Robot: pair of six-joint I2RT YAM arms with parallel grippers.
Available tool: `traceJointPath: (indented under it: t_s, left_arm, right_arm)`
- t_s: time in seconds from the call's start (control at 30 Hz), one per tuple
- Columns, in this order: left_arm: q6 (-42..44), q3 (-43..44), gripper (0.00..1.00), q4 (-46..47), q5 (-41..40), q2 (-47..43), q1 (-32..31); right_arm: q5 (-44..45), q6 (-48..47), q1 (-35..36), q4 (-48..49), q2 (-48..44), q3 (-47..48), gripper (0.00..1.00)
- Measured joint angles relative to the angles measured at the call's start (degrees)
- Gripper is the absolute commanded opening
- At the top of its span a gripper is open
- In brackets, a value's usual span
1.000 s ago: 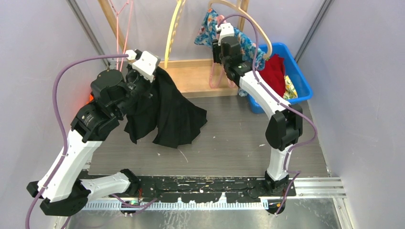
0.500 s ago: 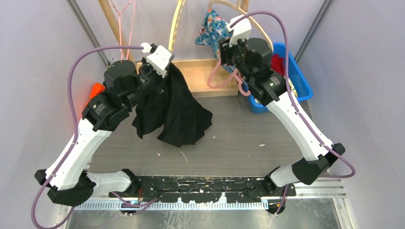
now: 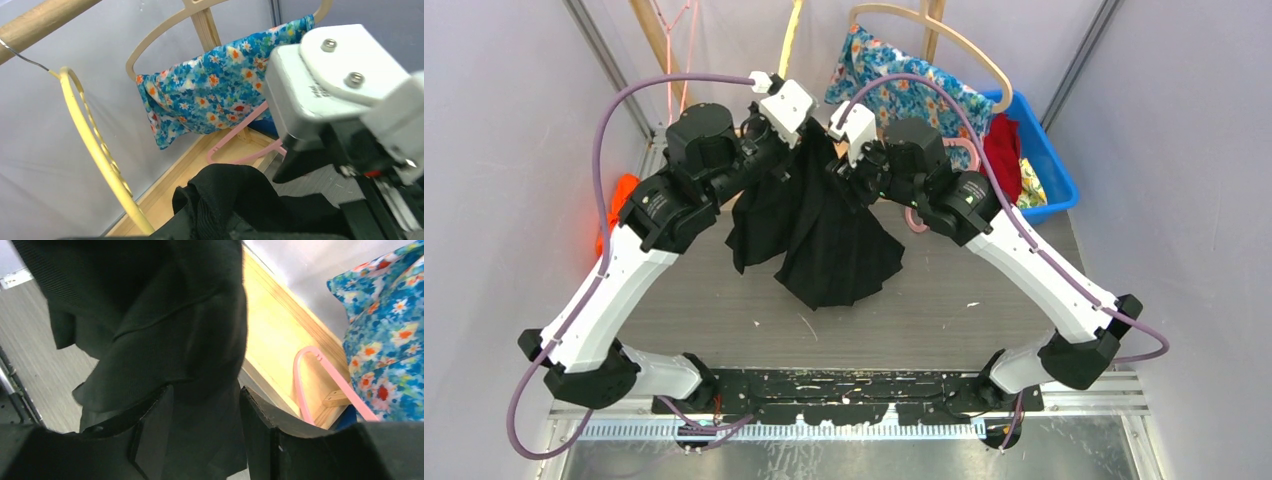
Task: Remove the skirt from the hanger
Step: Place the hanger at the center of the board, then place the skirt in the bin.
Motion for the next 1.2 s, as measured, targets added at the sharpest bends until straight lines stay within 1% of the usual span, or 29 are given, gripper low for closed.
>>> traceJointPath:
  t_s: [0.13,0.3,0.43,0.6,0.63,0.67,0.7,0.73,0.77,0.8,1.0,1.07,1.2]
  left_arm:
    - [0.6,0.0,0.00,0.7,-0.1,1.7,0.0]
    - [0.3,0.5,0.00,0.9,0.4,4.9,-0.3]
    - [0.1,2.9,0.00,0.4,0.6,6.8,-1.6]
    - [-0.5,6.3,0.00,-0.5,-0.1,6.2,-4.5]
    - [-0.9,6.3,0.00,-0.6,-0.3,5.5,-4.5]
    - [-1.3,6.3,0.00,-1.2,-0.9,4.7,-4.5]
    - [-1.6,6.2,0.00,-2.0,-1.2,3.9,-4.5]
    - [-1.9,5.8,0.00,-2.4,-1.5,3.1,-4.4]
    - [-2.4,4.9,0.00,-2.5,-1.8,2.0,-4.5]
    - [-2.8,3.7,0.00,-2.5,-1.9,0.7,-4.5]
    - [-4.1,-1.7,0.00,-3.7,-2.1,-6.4,-5.7]
    - [-4.3,-3.3,0.00,-3.5,-2.7,-7.4,-5.7]
    - [-4.3,-10.1,0.00,-2.7,-5.0,-10.1,-5.9]
  right_arm:
    - [-1.3,0.0,0.6,-1.9,-1.7,-1.1,0.58]
    - [-1.7,-0.1,1.0,-2.0,-6.1,-4.9,0.64]
    - [-2.0,-0.1,1.1,1.5,-7.2,-7.9,0.66]
    - [-1.9,-0.7,1.0,6.7,-3.7,-9.3,0.67]
    - [-1.9,-1.1,1.0,7.8,-2.7,-9.3,0.65]
    - [-1.9,-1.5,1.0,8.7,-2.0,-9.3,0.59]
    - [-1.9,-1.7,1.0,9.9,-1.4,-9.3,0.46]
    - [-2.0,-2.1,1.0,10.8,-0.9,-9.1,0.29]
    - [-2.1,-2.5,1.3,11.3,-0.6,-8.9,0.09]
    - [-2.2,-2.9,1.5,11.4,-0.3,-8.6,0.01]
    - [0.3,-3.7,1.6,12.6,1.5,-7.6,0.01]
    - [2.8,-4.7,1.8,13.0,1.8,-7.3,0.01]
    - [8.6,-6.4,1.3,13.5,2.7,-6.4,0.01]
